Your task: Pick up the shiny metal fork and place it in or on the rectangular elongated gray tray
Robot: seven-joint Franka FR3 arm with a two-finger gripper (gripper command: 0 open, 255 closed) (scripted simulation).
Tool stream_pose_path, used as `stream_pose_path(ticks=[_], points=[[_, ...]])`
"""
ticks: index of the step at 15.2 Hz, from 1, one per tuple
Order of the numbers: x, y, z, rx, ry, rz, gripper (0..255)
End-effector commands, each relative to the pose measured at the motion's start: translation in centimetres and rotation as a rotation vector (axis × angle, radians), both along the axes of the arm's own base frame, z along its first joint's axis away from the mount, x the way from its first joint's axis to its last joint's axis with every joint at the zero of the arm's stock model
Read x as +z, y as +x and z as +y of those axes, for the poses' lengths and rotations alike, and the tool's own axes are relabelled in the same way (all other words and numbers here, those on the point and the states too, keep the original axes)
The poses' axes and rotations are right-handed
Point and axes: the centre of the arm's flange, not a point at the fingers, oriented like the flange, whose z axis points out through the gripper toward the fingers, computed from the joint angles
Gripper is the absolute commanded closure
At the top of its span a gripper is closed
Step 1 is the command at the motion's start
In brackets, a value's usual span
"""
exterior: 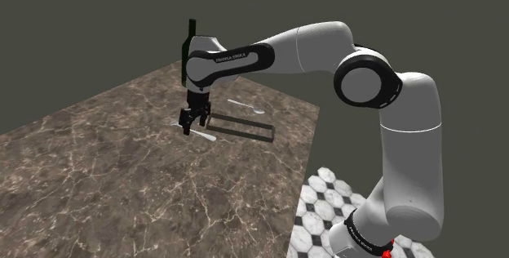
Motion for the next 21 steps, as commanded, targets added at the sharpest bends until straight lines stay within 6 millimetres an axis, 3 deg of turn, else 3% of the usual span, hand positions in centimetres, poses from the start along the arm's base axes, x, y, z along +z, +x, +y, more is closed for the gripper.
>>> stream_pose_path(ticks=[1, 5, 6, 15, 21], points=[[0.0, 0.0, 0.0, 0.000, 0.000, 0.000, 0], [0.0, 0.0, 0.0, 0.000, 0.000, 0.000, 0], [0.0, 0.0, 0.0, 0.000, 0.000, 0.000, 255], [0.0, 0.0, 0.0, 0.000, 0.000, 0.000, 255], [3.1, 0.0, 0.0, 0.000, 0.000, 0.000, 255]])
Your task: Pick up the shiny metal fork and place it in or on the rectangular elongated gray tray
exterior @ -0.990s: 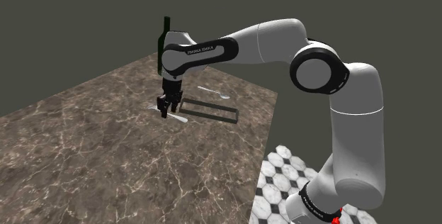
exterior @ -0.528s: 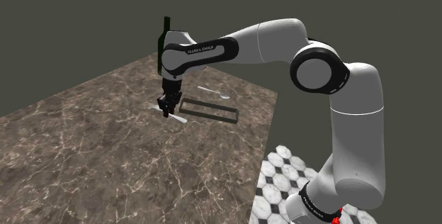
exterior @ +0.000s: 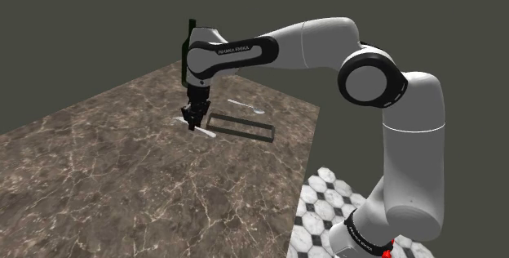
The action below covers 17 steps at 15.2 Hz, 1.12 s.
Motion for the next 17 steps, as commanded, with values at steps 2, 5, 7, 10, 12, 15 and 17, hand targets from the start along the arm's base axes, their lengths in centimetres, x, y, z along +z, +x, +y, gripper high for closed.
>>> stream_pose_path(ticks=[2, 5, 7, 10, 12, 15, 17], points=[[1.7, 0.0, 0.0, 0.000, 0.000, 0.000, 255], [3.2, 0.0, 0.0, 0.000, 0.000, 0.000, 255], [4.3, 0.0, 0.0, 0.000, 0.000, 0.000, 255], [5.9, 0.0, 0.0, 0.000, 0.000, 0.000, 255], [6.9, 0.0, 0.0, 0.000, 0.000, 0.000, 255], [8.5, 0.0, 0.0, 0.000, 0.000, 0.000, 255], [9.6, 0.0, 0.0, 0.000, 0.000, 0.000, 255]])
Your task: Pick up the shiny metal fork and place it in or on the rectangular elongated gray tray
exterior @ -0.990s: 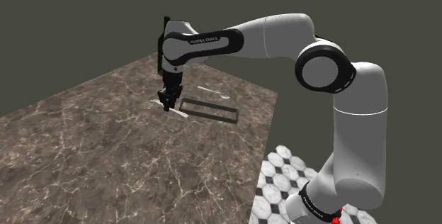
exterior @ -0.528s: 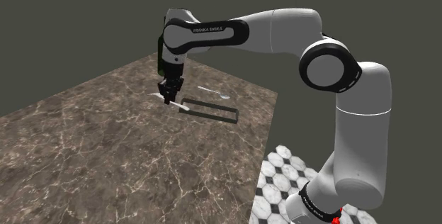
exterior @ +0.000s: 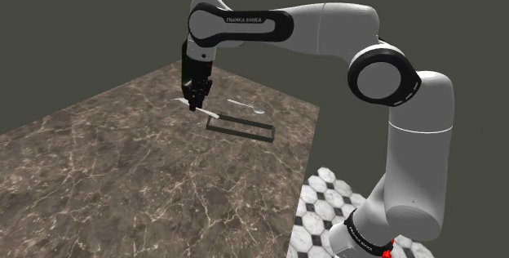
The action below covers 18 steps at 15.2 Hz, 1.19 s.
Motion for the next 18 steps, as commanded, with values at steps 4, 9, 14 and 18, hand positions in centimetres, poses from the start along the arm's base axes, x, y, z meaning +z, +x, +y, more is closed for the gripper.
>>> stream_pose_path(ticks=[4, 9, 14, 18], points=[[0.3, -1.4, -3.7, 0.000, 0.000, 0.000, 255], [-0.1, -3.8, -9.8, 0.000, 0.000, 0.000, 255], [-0.5, -6.2, -16.0, 0.000, 0.000, 0.000, 255], [-1.8, -7.5, -19.1, 0.000, 0.000, 0.000, 255]])
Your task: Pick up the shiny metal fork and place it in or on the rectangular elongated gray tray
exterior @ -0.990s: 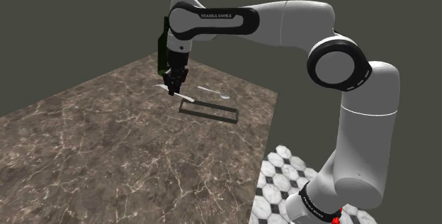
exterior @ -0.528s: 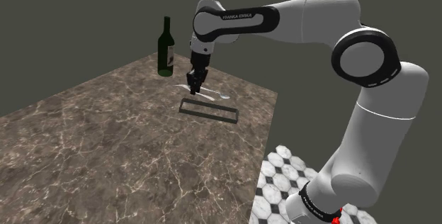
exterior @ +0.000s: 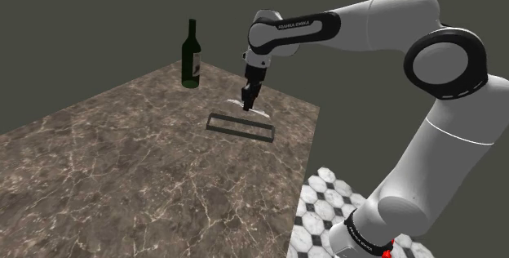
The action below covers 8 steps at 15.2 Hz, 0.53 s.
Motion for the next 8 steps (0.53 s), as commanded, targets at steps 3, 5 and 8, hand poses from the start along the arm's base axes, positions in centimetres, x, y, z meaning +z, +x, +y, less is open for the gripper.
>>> stream_pose_path(ticks=[3, 5, 8], points=[[-2.0, -0.2, -0.3, 0.001, 0.000, 0.000, 255], [-3.0, -0.2, -0.3, 0.001, 0.000, 0.000, 255], [-4.6, -0.2, -0.3, 0.001, 0.000, 0.000, 255]])
